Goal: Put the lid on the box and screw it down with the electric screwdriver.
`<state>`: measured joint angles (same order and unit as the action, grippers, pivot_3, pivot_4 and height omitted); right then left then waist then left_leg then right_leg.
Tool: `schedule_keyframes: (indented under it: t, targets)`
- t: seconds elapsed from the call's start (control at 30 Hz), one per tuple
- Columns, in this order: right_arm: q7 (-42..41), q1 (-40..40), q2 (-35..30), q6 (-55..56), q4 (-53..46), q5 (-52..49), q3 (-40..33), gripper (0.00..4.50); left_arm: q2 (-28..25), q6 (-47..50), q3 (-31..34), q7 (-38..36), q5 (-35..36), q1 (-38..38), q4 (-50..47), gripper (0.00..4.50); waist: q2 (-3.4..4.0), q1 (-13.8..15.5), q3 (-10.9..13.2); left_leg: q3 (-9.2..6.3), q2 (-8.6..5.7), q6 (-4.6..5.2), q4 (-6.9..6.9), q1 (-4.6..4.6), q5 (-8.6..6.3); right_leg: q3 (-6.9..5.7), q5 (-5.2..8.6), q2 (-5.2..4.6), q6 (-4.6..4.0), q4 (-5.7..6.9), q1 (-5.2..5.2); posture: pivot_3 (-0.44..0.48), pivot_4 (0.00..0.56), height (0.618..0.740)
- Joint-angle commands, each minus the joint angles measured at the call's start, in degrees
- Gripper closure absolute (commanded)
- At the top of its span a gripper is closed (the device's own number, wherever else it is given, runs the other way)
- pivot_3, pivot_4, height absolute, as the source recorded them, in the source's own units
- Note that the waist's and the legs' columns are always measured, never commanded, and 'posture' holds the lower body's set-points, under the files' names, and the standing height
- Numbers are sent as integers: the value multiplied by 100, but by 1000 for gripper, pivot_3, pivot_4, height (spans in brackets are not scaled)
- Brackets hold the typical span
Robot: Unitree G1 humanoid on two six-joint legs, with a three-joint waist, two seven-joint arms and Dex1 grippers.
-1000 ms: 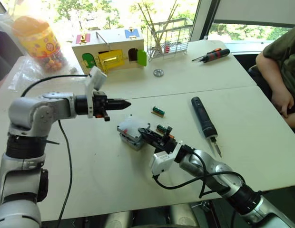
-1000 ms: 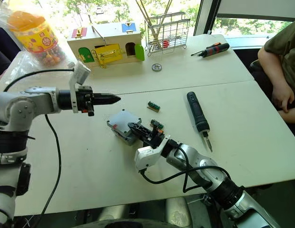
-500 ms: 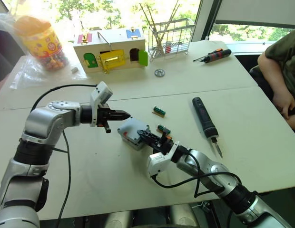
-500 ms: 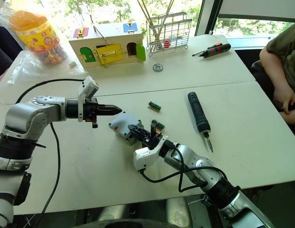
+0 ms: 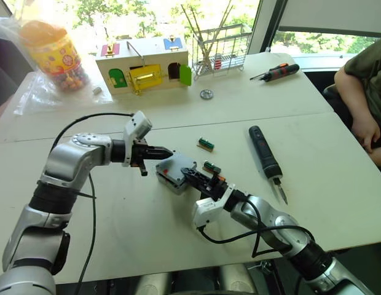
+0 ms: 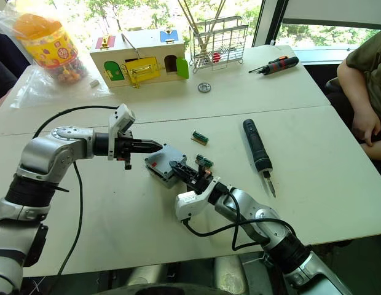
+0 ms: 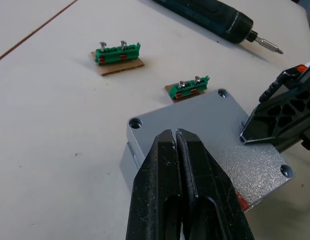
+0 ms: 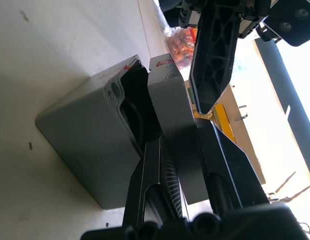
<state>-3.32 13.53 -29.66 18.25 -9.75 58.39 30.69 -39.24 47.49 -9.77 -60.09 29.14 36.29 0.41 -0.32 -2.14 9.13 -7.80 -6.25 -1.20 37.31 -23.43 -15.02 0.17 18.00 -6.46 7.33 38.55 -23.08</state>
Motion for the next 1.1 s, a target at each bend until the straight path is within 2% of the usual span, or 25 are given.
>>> schedule_keyframes:
  t: [0.03, 0.2, 0.5, 0.7, 0.93, 1.1]
  targets:
    - [-93, -72, 14, 112, -62, 85, 61, 4362, -13, -131, 6, -102, -67, -50, -141, 4451, 0, -4, 0, 0, 0, 0, -1, 0, 0, 0, 0, 0, 0, 0, 0, 0, 150, 740]
    - [-129, -34, 56, 177, 14, 131, 101, 4362, 3, -109, 38, -111, -107, -65, -141, 4451, 0, -4, -2, 0, 1, 0, 0, 3, 0, 0, 0, 0, 0, 0, 2, 0, 150, 740]
    - [37, 41, 178, 120, 49, 311, -2, 4362, 53, 432, 582, -54, 336, 228, -131, 4451, -1, -6, -3, 0, 1, 0, 0, 4, 0, 0, 0, 1, 0, 3, 2, 0, 150, 740]
    - [-38, 48, 239, 130, 162, 347, 54, 4362, 86, 330, 503, -55, 200, 219, -55, 4451, 0, -8, -3, 0, 1, 0, 1, 4, 0, 0, 0, 1, 0, 3, 2, 0, 150, 740]
    - [-157, 10, 206, 128, 208, 375, 89, 4362, -51, -116, 132, -228, -228, 29, -90, 4451, 0, -12, -3, 0, 1, -1, 1, 5, 0, 0, 0, 1, 0, 4, 2, 0, 150, 740]
    - [-120, 40, 230, 106, 168, 396, 55, 4362, 7, -64, 207, -235, -204, 103, -66, 4451, -1, -6, -4, 0, 1, -1, 2, 5, 0, 0, 0, 1, 0, 5, 4, 0, 150, 740]
